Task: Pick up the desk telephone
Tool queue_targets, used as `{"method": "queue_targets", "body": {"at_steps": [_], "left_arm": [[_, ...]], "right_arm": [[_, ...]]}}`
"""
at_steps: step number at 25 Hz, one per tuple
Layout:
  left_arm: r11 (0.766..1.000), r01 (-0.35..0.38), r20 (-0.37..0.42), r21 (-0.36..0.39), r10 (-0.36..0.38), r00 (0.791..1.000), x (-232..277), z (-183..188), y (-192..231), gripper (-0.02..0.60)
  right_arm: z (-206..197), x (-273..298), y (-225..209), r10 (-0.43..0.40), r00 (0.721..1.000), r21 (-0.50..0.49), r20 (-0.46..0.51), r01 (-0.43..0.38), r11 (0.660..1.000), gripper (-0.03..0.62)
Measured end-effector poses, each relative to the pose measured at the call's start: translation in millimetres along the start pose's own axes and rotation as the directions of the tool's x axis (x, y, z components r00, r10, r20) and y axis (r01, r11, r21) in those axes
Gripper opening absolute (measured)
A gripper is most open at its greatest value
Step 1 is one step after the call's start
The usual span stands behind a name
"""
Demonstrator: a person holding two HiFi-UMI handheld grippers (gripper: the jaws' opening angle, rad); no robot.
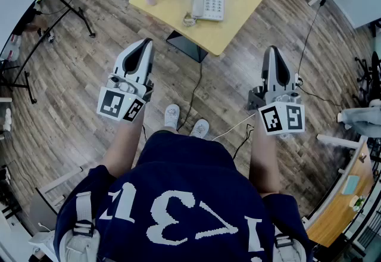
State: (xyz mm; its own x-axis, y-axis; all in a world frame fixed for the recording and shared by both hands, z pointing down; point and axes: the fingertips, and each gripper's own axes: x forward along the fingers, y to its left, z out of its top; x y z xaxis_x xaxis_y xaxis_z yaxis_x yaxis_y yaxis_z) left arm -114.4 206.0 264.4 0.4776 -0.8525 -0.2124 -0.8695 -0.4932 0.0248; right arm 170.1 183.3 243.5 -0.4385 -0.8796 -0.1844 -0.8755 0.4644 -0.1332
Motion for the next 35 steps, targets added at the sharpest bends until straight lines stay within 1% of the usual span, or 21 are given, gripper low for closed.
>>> {"method": "queue_targets", "body": {"at_steps": [3, 6, 9, 13, 17, 21, 26, 28, 31, 33, 35], "left_arm": [[1.0, -0.01, 0.001, 0.005, 0.01, 1.0, 0, 1, -2, 0.017], [1.0, -0.021, 0.012, 0.018, 0.021, 1.0, -1, 5, -8, 0.017], [0.999, -0.032, 0.036, 0.044, 0.03, 0.999, -4, 12, -18, 0.017], [0.998, -0.044, 0.045, 0.055, 0.041, 0.998, -5, 13, -30, 0.017], [0.998, -0.047, 0.036, 0.052, 0.045, 0.998, -1, 8, -37, 0.017], [0.998, -0.037, 0.048, 0.048, 0.035, 0.998, 12, 6, -35, 0.017], [0.999, -0.016, 0.054, 0.032, 0.014, 0.998, 43, -1, -13, 0.017], [1.0, -0.01, 0.055, 0.029, 0.008, 0.998, 56, -4, 2, 0.017], [1.0, -0.005, 0.057, 0.019, 0.004, 0.998, 81, -10, 27, 0.017], [1.0, 0.01, 0.063, 0.013, -0.011, 0.998, 102, -15, 42, 0.017], [0.999, 0.035, 0.071, 0.018, -0.036, 0.997, 125, -15, 58, 0.017]], "right_arm": [[3, -4, 0, 0.012, 1.0, -0.008, 0.001, -0.012, 1.0, 0.025], [6, -9, 1, 0.045, 0.999, -0.014, 0.002, -0.045, 0.999, 0.025], [11, -16, 0, 0.079, 0.997, 0.015, 0.017, -0.079, 0.997, 0.025], [15, -22, -12, 0.074, 0.997, 0.059, 0.036, -0.076, 0.995, 0.026], [11, -22, -17, 0.082, 0.996, 0.059, 0.028, -0.083, 0.995, 0.026], [8, -12, -21, 0.083, 0.996, 0.054, 0.02, -0.084, 0.995, 0.026], [5, 20, -32, 0.059, 0.998, 0.055, 0.024, -0.06, 0.997, 0.026], [4, 38, -33, 0.053, 0.998, 0.054, 0.025, -0.054, 0.997, 0.026], [3, 69, -36, 0.052, 0.998, 0.025, 0.023, -0.052, 0.998, 0.026], [0, 88, -43, 0.037, 0.999, 0.018, 0.023, -0.038, 0.999, 0.026], [-2, 109, -49, 0.017, 0.999, 0.032, 0.03, -0.018, 0.999, 0.026]]}}
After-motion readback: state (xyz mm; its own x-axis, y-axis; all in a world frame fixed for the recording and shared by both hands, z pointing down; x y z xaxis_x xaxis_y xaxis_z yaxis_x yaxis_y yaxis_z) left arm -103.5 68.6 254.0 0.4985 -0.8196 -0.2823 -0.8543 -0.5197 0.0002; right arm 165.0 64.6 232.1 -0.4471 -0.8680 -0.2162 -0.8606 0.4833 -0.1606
